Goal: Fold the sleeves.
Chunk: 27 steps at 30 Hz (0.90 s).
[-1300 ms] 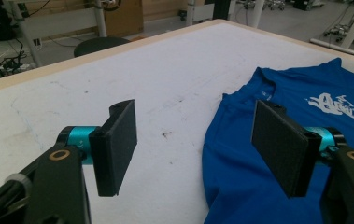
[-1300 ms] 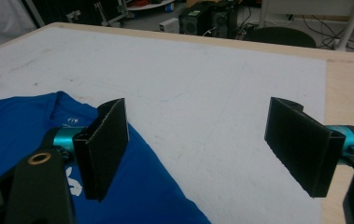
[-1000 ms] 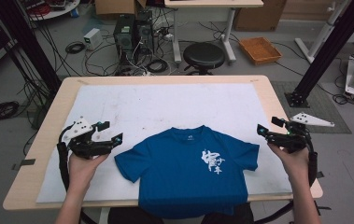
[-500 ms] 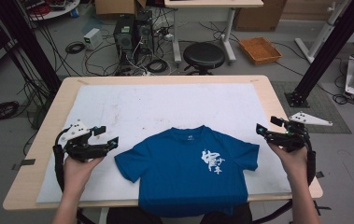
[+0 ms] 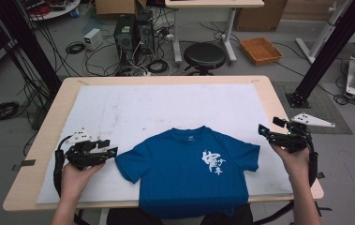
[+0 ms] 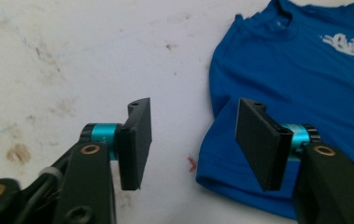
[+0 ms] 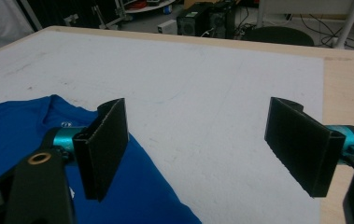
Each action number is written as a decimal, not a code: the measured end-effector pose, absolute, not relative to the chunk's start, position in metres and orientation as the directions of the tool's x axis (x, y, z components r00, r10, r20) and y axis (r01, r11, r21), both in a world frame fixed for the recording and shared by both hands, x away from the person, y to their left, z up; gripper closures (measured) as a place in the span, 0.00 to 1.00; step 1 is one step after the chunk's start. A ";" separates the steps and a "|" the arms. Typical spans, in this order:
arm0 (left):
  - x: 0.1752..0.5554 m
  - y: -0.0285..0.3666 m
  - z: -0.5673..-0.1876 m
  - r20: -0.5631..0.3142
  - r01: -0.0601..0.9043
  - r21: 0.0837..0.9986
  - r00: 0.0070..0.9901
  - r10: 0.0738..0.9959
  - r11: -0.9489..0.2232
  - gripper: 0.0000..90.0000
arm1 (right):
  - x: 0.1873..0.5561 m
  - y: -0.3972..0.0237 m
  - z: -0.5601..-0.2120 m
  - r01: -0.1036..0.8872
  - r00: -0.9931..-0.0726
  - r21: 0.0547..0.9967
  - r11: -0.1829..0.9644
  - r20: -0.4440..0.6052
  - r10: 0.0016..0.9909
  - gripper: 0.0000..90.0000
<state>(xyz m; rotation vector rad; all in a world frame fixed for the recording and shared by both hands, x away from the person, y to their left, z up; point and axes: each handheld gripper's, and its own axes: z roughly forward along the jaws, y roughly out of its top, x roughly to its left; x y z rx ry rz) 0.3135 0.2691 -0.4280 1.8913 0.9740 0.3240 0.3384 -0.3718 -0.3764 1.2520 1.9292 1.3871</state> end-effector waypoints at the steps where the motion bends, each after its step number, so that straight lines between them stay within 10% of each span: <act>1: 0.314 0.268 -0.430 -0.179 0.502 0.833 0.641 0.746 -0.232 0.53 | 0.338 -0.372 -0.376 0.408 -0.485 0.909 0.081 0.141 0.863 0.24; 27: 0.315 0.263 -0.444 -0.306 0.658 0.722 0.583 0.752 -0.216 0.97 | 0.338 -0.374 -0.377 0.408 -0.478 0.909 0.079 0.139 0.868 0.24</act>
